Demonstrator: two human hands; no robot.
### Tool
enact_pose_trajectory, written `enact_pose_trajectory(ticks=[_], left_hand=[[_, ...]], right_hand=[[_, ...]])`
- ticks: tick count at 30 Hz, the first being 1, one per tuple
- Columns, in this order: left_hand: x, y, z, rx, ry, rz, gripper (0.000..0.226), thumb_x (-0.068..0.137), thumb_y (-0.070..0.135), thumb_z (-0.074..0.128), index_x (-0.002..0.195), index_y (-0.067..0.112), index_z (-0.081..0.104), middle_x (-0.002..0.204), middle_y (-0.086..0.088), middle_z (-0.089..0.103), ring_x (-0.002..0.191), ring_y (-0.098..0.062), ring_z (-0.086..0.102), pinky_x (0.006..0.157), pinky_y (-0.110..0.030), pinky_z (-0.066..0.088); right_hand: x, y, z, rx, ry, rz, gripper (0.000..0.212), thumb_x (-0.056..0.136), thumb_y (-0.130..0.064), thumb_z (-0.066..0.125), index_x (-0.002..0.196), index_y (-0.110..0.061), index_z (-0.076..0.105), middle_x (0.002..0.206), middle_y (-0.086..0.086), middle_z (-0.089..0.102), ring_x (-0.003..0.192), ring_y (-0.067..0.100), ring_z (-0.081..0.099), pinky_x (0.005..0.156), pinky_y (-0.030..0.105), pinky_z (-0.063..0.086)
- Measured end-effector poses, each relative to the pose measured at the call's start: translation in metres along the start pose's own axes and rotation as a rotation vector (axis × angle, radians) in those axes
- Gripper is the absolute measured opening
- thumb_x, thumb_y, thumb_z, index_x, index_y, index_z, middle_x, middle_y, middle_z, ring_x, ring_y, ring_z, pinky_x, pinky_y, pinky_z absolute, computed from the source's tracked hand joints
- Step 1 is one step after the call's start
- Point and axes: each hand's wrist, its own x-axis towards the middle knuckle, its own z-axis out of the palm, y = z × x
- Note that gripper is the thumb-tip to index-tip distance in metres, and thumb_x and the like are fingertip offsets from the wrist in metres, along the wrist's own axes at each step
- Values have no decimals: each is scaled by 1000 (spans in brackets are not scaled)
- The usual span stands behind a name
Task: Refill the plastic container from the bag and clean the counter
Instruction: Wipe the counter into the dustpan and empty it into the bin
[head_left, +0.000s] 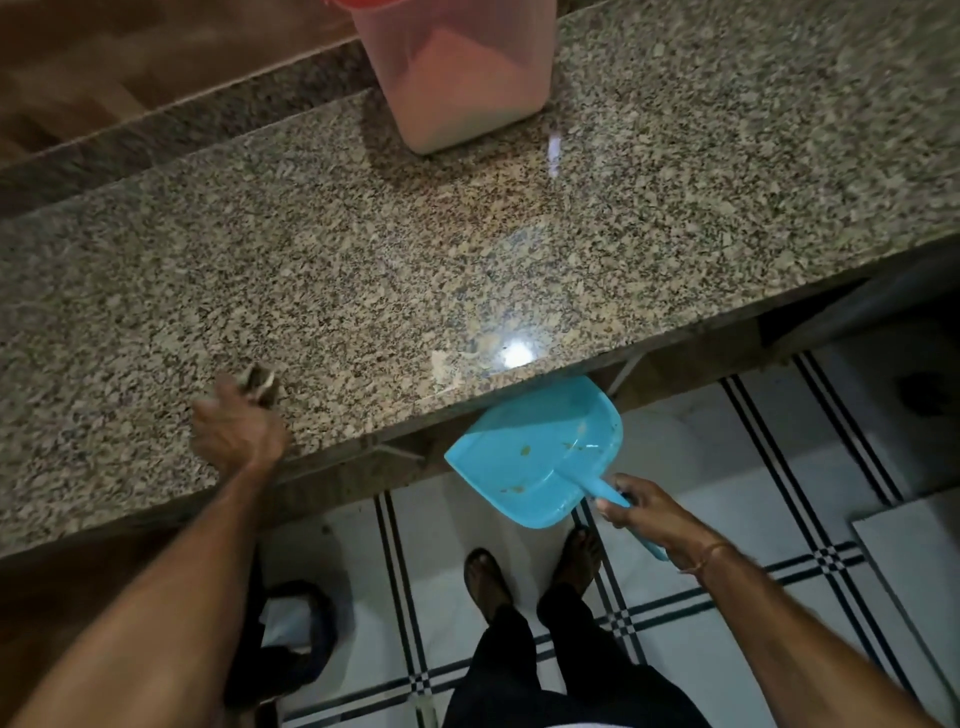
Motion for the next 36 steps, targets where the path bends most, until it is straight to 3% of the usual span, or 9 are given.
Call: enact_pose_trajectory(ticks=[3, 9, 13, 18, 22, 26, 29, 33, 36], left_hand=[[-10, 2, 12, 63, -30, -30, 48, 89, 11, 68, 132, 10, 48, 131, -27, 52, 113, -48, 57, 93, -59, 51], [-55, 69, 16, -60, -47, 88, 34, 93, 15, 65, 122, 15, 48, 119, -18, 54, 86, -26, 54, 66, -36, 48], [-93, 119, 21, -177, -74, 232, 30, 95, 14, 60, 122, 18, 45, 113, -10, 51, 89, -21, 53, 71, -32, 48], [-124, 166, 33, -364, -141, 361, 22, 104, 21, 45, 126, 21, 43, 104, 3, 45, 85, -18, 51, 60, -22, 35], [-109, 164, 34, -392, -170, 396, 29, 101, 17, 48, 129, 23, 44, 112, -5, 54, 94, -22, 54, 74, -35, 52], [-101, 152, 36, -335, -205, 512, 30, 105, 33, 45, 135, 30, 49, 127, -8, 46, 111, -24, 46, 79, -34, 46], [-122, 153, 34, -316, -235, 716, 36, 106, 39, 44, 140, 31, 51, 126, -5, 47, 105, -19, 41, 77, -35, 47], [-133, 149, 29, -266, -256, 915, 39, 108, 42, 39, 142, 29, 53, 124, -1, 51, 103, -12, 34, 79, -31, 36], [-119, 147, 18, -283, -334, 987, 38, 108, 37, 44, 139, 23, 60, 122, -2, 59, 103, -18, 47, 79, -32, 41]], right_hand=[[1, 4, -3, -16, 3, 14, 17, 96, -11, 67, 82, -18, 60, 73, -7, 57, 72, 7, 55, 65, 17, 46], [10, -4, 8, -59, -31, 8, 4, 98, -14, 65, 96, -17, 64, 90, 1, 61, 82, 10, 58, 68, 14, 50], [17, -13, 18, -54, -79, -2, 24, 98, -13, 65, 121, -10, 65, 103, 3, 66, 91, 11, 61, 76, 19, 51], [17, -18, 22, -72, -77, -8, 29, 98, -11, 64, 126, -5, 63, 106, 7, 64, 93, 15, 60, 80, 27, 50], [11, -14, 16, -43, -70, -3, 29, 96, -11, 66, 124, -3, 63, 104, 9, 63, 95, 19, 57, 81, 30, 48], [10, -10, 14, -13, -39, -17, 22, 96, -13, 67, 116, -5, 65, 95, 3, 62, 89, 15, 57, 78, 27, 48], [15, -13, 25, 22, -26, -17, 13, 97, -14, 66, 110, -12, 65, 87, -1, 59, 82, 14, 55, 70, 25, 49], [22, -21, 46, 25, -2, 3, 23, 96, -18, 67, 118, -13, 64, 97, 1, 63, 82, 12, 58, 66, 22, 50], [21, -22, 58, 11, -2, -4, 26, 95, -19, 68, 120, -12, 66, 105, 4, 66, 87, 12, 60, 69, 23, 52]])
